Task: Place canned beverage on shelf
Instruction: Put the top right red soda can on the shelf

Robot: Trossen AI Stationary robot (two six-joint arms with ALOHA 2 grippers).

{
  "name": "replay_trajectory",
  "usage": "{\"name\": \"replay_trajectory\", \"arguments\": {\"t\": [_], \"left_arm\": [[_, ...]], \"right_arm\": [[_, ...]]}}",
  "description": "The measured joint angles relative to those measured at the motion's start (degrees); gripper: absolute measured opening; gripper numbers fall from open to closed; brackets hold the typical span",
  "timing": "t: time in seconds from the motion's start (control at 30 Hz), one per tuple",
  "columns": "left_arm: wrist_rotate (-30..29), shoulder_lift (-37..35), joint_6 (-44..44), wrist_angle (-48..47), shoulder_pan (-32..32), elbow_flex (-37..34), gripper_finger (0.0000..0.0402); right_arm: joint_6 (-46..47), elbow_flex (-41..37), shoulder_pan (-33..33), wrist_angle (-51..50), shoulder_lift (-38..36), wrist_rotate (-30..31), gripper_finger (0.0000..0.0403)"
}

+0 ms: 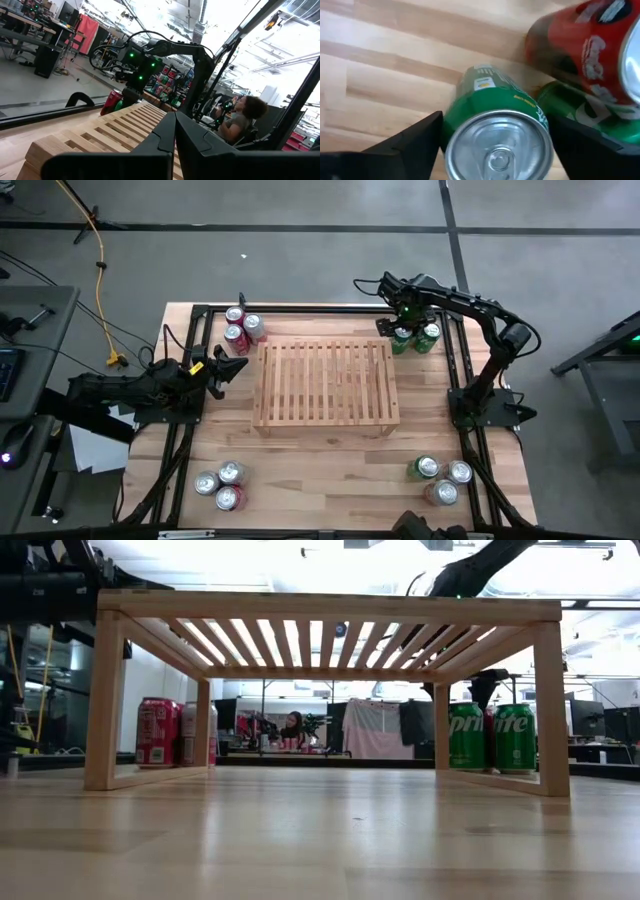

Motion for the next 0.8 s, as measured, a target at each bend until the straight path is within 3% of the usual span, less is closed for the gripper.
{"name": "replay_trajectory", "arguments": {"t": [0.27, 0.5, 0.63, 0.8], "left_arm": [[0.0, -0.01, 0.0, 0.0, 0.02, -0.01, 0.0003], [-0.01, 0.01, 0.0, 0.0, 0.01, -0.01, 0.0003], [-0.01, 0.0, 0.0, 0.0, 0.02, 0.01, 0.0003], [0.0, 0.01, 0.0, 0.0, 0.0, 0.01, 0.0003]], "right_arm": [[-1.0, 7.83, -1.15, -4.97, 0.0, 0.89, 0.0372], [-1.77, 17.13, -3.09, -8.43, -0.11, 12.54, 0.0374], [-0.81, 14.74, -7.84, -8.68, -0.11, 12.64, 0.0375], [0.74, 7.76, -12.57, -5.5, -0.02, 7.84, 0.0375]]}}
